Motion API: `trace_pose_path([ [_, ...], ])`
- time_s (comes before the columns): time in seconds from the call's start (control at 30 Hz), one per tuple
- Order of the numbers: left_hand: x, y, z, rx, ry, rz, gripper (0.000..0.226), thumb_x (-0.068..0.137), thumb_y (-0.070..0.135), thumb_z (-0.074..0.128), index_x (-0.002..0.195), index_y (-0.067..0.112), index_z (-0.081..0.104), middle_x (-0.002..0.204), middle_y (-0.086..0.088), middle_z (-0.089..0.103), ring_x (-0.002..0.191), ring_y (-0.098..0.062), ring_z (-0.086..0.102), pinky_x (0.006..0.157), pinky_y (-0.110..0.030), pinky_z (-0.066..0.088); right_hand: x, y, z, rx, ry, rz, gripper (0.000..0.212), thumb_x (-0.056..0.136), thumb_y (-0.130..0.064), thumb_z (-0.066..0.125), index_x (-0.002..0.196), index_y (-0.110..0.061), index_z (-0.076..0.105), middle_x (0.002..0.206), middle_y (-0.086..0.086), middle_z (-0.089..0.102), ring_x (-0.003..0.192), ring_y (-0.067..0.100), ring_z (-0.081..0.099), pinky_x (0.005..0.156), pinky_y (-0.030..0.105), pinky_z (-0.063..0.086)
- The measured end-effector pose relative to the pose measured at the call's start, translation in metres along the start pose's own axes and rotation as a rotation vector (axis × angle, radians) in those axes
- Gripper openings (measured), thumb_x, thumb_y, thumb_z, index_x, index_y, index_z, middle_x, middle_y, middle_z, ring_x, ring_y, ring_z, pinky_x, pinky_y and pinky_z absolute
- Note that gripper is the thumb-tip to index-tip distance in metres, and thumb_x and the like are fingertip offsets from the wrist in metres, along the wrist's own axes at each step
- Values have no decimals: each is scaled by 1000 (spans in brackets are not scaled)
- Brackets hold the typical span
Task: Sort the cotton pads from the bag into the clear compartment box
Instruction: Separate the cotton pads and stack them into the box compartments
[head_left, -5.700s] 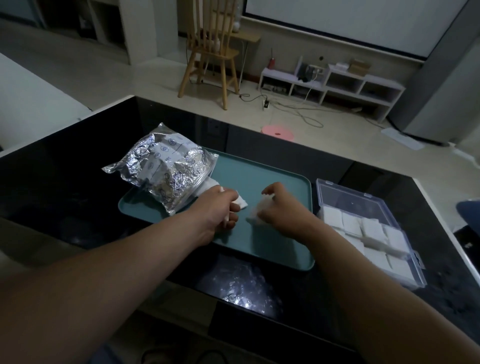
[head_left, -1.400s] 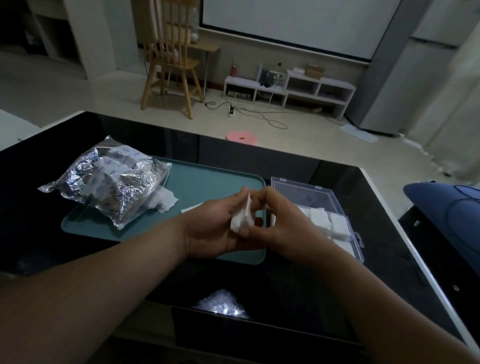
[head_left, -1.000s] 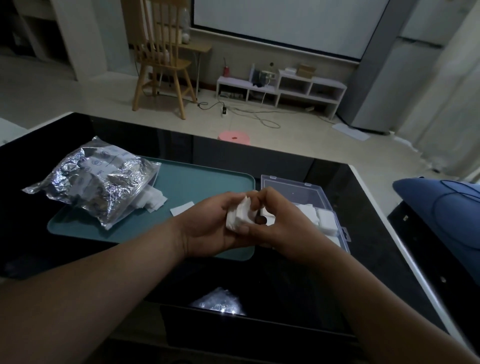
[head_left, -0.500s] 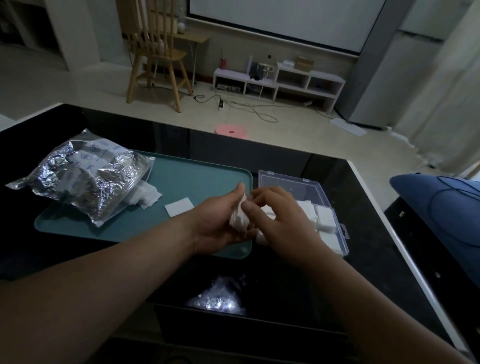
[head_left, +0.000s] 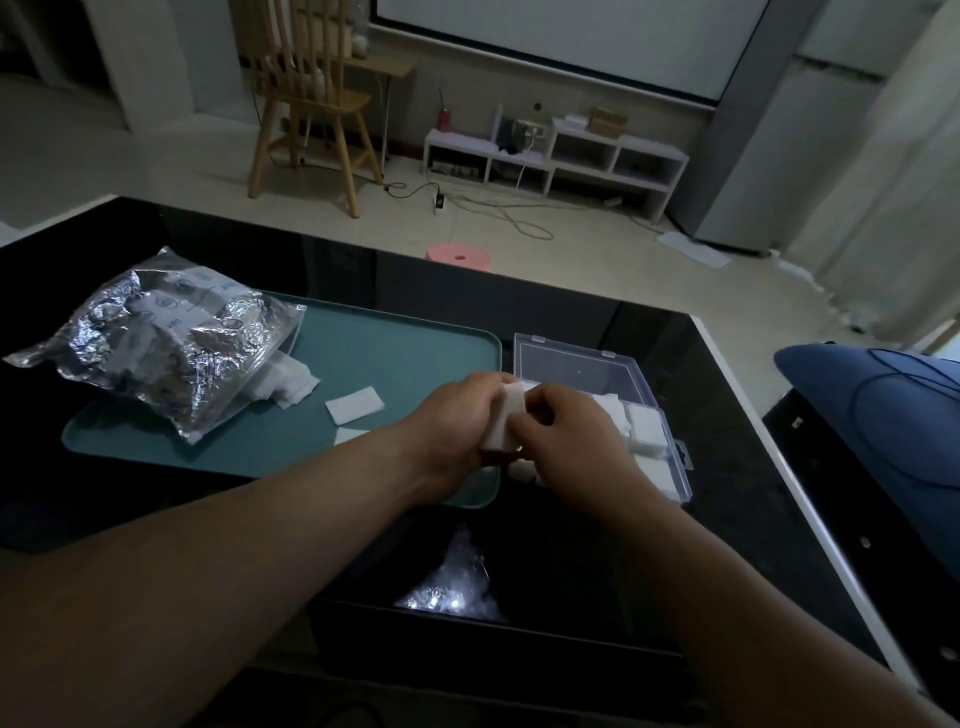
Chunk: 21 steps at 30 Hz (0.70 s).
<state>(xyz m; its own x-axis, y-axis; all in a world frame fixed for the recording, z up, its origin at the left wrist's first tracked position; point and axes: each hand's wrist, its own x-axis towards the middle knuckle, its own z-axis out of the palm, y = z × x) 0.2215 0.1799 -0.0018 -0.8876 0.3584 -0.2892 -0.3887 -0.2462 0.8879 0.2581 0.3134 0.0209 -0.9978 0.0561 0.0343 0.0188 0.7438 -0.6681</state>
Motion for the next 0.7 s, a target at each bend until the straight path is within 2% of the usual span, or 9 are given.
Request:
trace_pose_path([
  [0.07, 0, 2, 6, 126, 94, 82, 32, 100, 4, 42, 126, 10, 60, 108, -15, 64, 79, -20, 63, 72, -39, 57, 4, 1, -7, 50, -3, 25, 10, 97, -26, 61, 92, -22, 69, 81, -1, 72, 79, 18, 70, 79, 49, 60],
  [0.17, 2, 7, 11, 219, 96, 183, 28, 102, 4, 51, 128, 13, 55, 118, -14, 61, 87, -21, 66, 72, -39, 63, 6, 4, -16, 45, -26, 10, 18, 102, -29, 60, 95, -20, 73, 83, 1, 74, 80, 21, 71, 81, 51, 61],
  [0.27, 10, 16, 8, 351, 128, 278, 31, 104, 12, 53, 133, 18, 52, 124, -9, 58, 105, -27, 65, 82, -46, 63, 13, 12, -42, 211, 106, 76, 14, 100, -15, 62, 101, -18, 75, 88, 5, 75, 84, 24, 72, 71, 40, 59],
  [0.33, 15, 18, 6, 402, 137, 304, 27, 102, 9, 54, 128, 16, 56, 122, -7, 61, 109, -28, 64, 88, -50, 61, 17, 22, -61, 315, 186, 148, 16, 101, -12, 60, 107, -15, 74, 96, 6, 75, 87, 22, 71, 71, 33, 57],
  [0.43, 15, 4, 13, 271, 110, 187, 21, 98, -7, 52, 109, 8, 61, 113, -15, 63, 101, -30, 64, 78, -45, 64, 14, 32, -57, 500, 38, 284, 16, 104, -12, 56, 110, -8, 70, 103, 16, 73, 90, 29, 69, 74, 36, 55],
  [0.5, 17, -5, 19, 261, 122, 145, 23, 98, -8, 51, 114, 4, 61, 116, -21, 63, 96, -29, 65, 70, -39, 65, 10, 32, -43, 617, -101, 346, 25, 107, -23, 54, 116, -6, 69, 108, 21, 73, 92, 30, 71, 76, 37, 57],
  [0.53, 18, -7, 21, 263, 124, 141, 24, 98, -7, 51, 119, 2, 60, 118, -22, 63, 95, -29, 66, 69, -39, 65, 10, 31, -40, 600, -130, 333, 29, 108, -30, 54, 118, -9, 70, 109, 18, 74, 94, 29, 73, 78, 37, 59],
  [0.6, 21, -5, 24, 248, 126, 146, 24, 98, -4, 53, 121, 3, 60, 119, -22, 65, 96, -30, 69, 74, -41, 64, 11, 28, -41, 503, -122, 267, 29, 107, -34, 56, 119, -11, 70, 107, 13, 75, 94, 25, 74, 79, 38, 62],
  [0.7, 21, -3, 33, 250, 91, 153, 21, 99, -2, 53, 117, 5, 60, 117, -19, 64, 99, -32, 71, 82, -45, 64, 11, 28, -47, 446, -119, 271, 23, 108, -26, 55, 116, -9, 68, 104, 12, 73, 91, 23, 72, 81, 39, 62],
])
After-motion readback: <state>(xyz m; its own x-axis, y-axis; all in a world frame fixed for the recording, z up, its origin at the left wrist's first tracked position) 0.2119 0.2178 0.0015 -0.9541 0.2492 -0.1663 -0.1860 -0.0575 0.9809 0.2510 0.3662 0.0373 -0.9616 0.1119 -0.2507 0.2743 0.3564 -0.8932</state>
